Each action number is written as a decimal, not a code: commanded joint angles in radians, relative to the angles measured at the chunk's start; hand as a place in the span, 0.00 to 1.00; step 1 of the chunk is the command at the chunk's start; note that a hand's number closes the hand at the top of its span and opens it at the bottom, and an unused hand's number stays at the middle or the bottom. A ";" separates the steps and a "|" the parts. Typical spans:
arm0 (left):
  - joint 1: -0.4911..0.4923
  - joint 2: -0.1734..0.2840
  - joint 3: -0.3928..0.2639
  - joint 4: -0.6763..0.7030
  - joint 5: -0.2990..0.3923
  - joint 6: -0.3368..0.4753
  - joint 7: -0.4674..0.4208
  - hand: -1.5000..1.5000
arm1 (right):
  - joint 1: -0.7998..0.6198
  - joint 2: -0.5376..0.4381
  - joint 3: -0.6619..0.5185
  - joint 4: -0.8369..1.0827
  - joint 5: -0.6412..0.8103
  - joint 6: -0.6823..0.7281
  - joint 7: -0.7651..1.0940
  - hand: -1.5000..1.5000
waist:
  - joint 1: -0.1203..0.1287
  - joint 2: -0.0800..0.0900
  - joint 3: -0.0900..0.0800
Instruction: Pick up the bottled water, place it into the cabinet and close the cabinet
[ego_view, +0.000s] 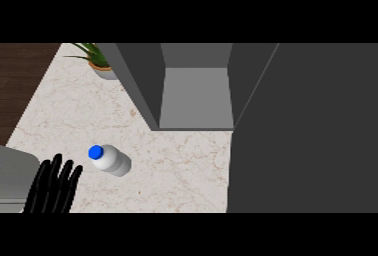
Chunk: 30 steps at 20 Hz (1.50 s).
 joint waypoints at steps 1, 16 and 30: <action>-0.010 -0.021 0.021 0.048 -0.002 0.016 -0.035 0.00 | 0.005 0.002 -0.024 0.053 0.000 0.034 -0.057 0.00 | -0.001 0.000 0.000; -0.150 0.053 0.262 0.435 0.072 -0.143 -0.224 0.00 | 0.042 0.026 0.053 0.068 0.089 0.044 -0.114 0.00 | -0.003 0.002 -0.001; -0.397 0.101 0.422 0.879 0.143 -0.255 -0.279 0.00 | 0.096 -0.009 0.023 0.035 0.041 0.105 -0.130 0.00 | -0.009 0.002 -0.001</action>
